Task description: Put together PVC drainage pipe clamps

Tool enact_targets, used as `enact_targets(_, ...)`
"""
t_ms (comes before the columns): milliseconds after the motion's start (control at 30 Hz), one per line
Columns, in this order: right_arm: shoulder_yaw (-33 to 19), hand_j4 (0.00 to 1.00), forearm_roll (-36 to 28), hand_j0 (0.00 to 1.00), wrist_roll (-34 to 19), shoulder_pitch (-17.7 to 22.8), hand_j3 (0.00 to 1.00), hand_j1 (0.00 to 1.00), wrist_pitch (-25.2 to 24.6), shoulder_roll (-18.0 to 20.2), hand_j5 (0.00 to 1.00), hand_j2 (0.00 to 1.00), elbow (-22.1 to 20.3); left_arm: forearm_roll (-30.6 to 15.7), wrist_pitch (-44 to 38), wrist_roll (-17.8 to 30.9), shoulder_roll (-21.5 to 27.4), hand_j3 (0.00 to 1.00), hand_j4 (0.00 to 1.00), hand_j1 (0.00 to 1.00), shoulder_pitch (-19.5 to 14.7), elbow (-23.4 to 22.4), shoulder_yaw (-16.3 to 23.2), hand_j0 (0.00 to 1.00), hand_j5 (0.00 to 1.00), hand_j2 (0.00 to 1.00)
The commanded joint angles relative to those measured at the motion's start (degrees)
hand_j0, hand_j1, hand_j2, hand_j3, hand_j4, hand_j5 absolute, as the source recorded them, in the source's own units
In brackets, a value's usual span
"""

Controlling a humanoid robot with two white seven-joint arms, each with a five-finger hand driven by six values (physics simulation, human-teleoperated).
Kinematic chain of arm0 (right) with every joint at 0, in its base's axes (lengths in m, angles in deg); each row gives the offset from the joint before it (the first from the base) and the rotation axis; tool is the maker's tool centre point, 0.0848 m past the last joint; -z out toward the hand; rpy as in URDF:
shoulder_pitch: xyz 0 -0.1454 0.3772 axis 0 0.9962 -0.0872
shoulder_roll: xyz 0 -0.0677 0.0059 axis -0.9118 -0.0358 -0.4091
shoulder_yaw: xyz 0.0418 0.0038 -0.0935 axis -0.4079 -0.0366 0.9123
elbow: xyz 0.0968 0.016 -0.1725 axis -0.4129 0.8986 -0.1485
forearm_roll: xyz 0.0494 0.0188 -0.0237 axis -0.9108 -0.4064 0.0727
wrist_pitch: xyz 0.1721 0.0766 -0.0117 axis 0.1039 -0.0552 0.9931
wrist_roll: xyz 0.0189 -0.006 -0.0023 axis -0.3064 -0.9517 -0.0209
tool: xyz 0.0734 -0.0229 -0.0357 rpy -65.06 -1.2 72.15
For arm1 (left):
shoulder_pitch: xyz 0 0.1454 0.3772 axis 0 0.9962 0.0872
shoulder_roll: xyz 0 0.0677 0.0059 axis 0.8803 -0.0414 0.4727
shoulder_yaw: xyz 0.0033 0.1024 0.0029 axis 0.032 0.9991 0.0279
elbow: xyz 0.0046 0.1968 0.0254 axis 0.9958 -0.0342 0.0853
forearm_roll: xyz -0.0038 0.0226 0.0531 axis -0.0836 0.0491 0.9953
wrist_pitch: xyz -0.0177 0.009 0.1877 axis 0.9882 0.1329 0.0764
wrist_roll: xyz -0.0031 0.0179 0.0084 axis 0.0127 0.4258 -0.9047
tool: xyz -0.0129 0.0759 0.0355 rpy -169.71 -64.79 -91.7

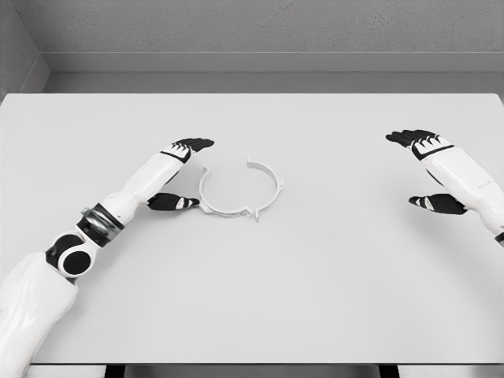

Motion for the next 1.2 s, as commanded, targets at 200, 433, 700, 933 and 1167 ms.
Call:
enact_targets(200,-0.01,1.0,-0.43,1.0,0.03,0.0,1.0,1.0,-0.17,0.02,1.0,1.0,-0.02,-0.22,0.0,-0.02,0.1,1.0,1.0,1.0,-0.44,-0.11,-0.73,1.0,1.0,1.0)
enact_targets(433,0.08,1.0,-0.43,1.0,0.03,0.0,1.0,1.0,-0.17,0.02,1.0,1.0,-0.02,-0.13,0.0,-0.02,-0.25,1.0,1.0,1.0,-2.72,-3.01,-0.11,1.0,1.0,1.0)
enact_targets(700,0.08,1.0,-0.43,1.0,0.03,0.0,1.0,1.0,-0.17,0.02,1.0,1.0,-0.02,0.14,0.0,-0.02,-1.92,1.0,1.0,1.0,-3.78,-5.12,0.15,1.0,1.0,1.0)
enact_targets(933,-0.01,1.0,-0.43,1.0,0.03,0.09,1.0,1.0,-0.17,0.02,1.0,1.0,-0.11,0.58,0.0,-0.02,-2.44,1.0,1.0,1.0,-3.78,-5.12,0.15,1.0,1.0,1.0)
enact_targets(1167,-0.01,1.0,-0.43,1.0,0.03,0.09,1.0,1.0,-0.17,0.02,1.0,1.0,-0.11,0.58,0.0,-0.02,-3.15,1.0,1.0,1.0,-3.78,-5.03,0.15,1.0,1.0,1.0)
